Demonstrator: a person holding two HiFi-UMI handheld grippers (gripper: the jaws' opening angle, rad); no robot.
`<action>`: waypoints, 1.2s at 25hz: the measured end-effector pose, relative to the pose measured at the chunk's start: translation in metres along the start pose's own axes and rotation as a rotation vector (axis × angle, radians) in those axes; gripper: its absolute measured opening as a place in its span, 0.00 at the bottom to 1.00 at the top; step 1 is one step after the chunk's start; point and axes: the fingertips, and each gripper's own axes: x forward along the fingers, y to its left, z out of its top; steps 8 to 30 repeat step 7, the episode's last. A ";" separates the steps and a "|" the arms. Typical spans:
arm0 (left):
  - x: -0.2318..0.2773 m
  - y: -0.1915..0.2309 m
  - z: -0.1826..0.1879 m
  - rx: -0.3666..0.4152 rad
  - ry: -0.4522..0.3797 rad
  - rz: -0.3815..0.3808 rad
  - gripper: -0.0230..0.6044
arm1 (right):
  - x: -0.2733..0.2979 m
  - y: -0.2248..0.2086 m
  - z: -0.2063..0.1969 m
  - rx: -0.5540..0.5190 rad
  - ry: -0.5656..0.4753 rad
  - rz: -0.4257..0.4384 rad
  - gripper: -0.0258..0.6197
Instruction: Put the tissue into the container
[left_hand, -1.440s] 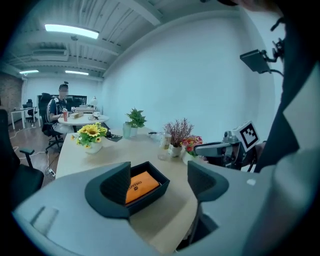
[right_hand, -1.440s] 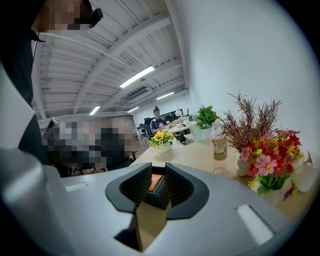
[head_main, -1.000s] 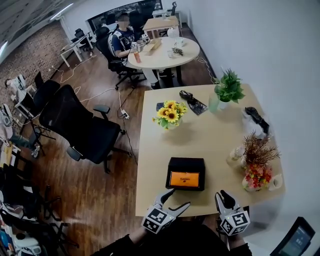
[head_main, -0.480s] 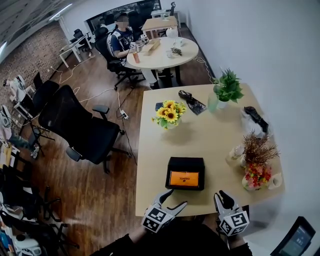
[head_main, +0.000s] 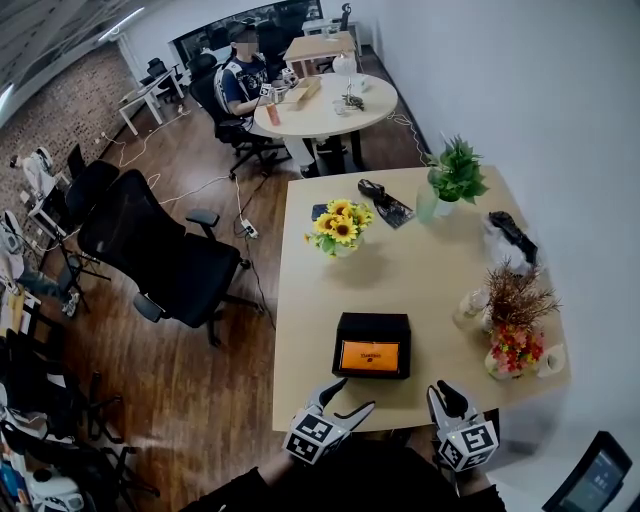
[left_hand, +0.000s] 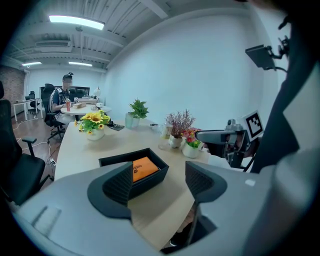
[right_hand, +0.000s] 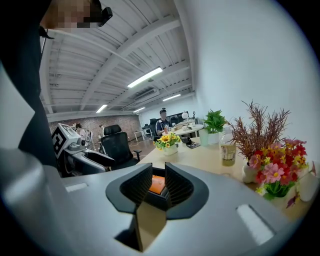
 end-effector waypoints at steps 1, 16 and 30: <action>0.000 0.000 -0.001 0.000 0.000 0.000 0.54 | 0.000 0.000 0.000 0.000 0.000 0.001 0.16; 0.000 0.002 -0.003 -0.003 0.007 0.001 0.54 | 0.001 0.003 0.000 -0.001 0.006 0.002 0.16; 0.000 0.002 -0.003 -0.003 0.007 0.001 0.54 | 0.001 0.003 0.000 -0.001 0.006 0.002 0.16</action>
